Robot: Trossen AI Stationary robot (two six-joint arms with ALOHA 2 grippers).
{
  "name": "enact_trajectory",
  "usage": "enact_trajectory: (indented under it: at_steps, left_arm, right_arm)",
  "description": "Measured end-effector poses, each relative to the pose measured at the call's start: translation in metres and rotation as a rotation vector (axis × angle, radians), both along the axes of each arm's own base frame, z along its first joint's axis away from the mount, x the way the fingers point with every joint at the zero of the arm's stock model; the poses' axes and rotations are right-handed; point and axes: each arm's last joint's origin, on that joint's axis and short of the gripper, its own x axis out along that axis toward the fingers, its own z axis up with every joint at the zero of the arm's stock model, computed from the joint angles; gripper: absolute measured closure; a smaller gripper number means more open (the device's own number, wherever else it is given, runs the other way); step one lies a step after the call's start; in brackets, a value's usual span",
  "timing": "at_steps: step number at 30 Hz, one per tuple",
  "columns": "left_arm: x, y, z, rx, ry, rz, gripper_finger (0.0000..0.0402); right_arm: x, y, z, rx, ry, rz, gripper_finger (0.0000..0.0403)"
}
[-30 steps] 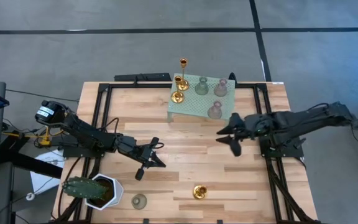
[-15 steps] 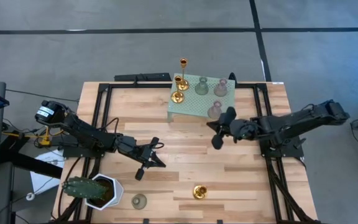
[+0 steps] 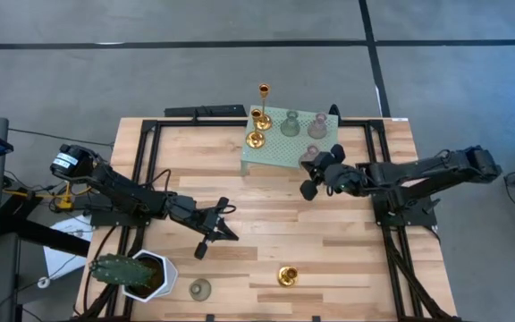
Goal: Pick & Place candle stick holders
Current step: Put the purple glass candle holder on the shelf aligned with the other purple candle holder, then put the golden candle holder on the shelf aligned with the other golden candle holders
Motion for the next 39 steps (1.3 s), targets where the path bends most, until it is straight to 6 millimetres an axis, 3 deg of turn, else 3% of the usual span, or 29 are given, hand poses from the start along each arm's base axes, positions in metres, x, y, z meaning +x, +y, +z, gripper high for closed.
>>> enact_trajectory:
  at_steps: [13, 18, 23, 30, 35, 39]
  left_arm:
    - [0.000, 0.000, 0.000, 0.000, 0.000, 0.000, 0.0392]
    - [0.000, 0.000, 0.000, -0.001, 0.000, 0.000, 0.0392]
    - [0.000, 0.000, 0.000, -0.001, 0.000, 0.000, 0.0392]
    - [0.000, 0.000, 0.000, 0.002, -0.001, 0.000, 0.0392]
    - [0.000, 0.000, 0.000, 0.022, -0.009, -0.001, 0.0392]
    - [0.000, 0.000, 0.000, 0.077, -0.032, -0.003, 0.0392]
  right_arm:
    - [-0.003, -0.027, -0.003, -0.011, 0.048, -0.111, 0.0403]
    - [-0.003, -0.025, -0.003, 0.012, 0.045, -0.072, 0.0403]
    - [-0.008, 0.003, 0.008, 0.052, -0.012, 0.105, 0.0403]
    - [-0.044, 0.057, 0.031, 0.051, -0.112, 0.326, 0.0403]
    - [-0.075, 0.086, 0.026, -0.018, -0.060, 0.365, 0.0403]
    - [-0.087, 0.108, 0.016, -0.052, -0.043, 0.383, 0.0403]
